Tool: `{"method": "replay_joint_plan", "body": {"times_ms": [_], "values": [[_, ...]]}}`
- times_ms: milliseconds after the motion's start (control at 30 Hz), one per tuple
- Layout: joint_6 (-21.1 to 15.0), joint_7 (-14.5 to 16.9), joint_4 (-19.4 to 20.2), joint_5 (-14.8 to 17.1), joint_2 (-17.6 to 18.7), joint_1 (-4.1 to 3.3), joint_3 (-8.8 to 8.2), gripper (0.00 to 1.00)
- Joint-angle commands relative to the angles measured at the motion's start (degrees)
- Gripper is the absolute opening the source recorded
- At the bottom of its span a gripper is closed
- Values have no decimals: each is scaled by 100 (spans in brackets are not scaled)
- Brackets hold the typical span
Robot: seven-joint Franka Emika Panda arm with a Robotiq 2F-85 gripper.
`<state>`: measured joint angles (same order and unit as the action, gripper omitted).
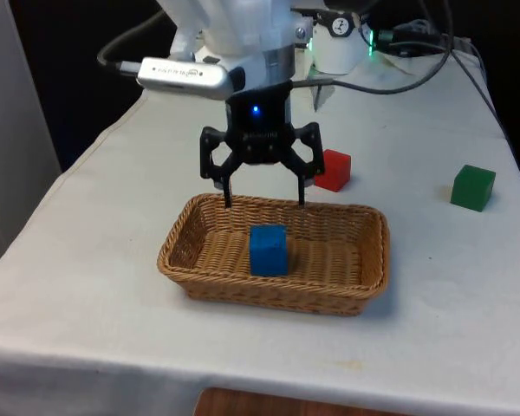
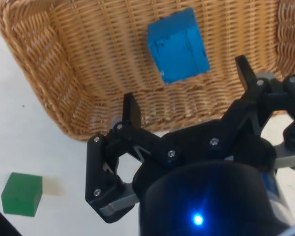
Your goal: Pick up the blue cube and place it into the basket.
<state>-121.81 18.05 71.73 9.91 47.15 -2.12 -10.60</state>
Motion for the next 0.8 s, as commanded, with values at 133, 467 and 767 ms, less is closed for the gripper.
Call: {"method": "replay_joint_plan", "body": {"times_ms": [133, 467, 767], "values": [[-40, -23, 338, 17, -298, -17, 0, 100], [-97, -29, 951, 17, -773, -29, 0, 100], [-17, -17, 1192, 0, -968, -23, 17, 100]]}}
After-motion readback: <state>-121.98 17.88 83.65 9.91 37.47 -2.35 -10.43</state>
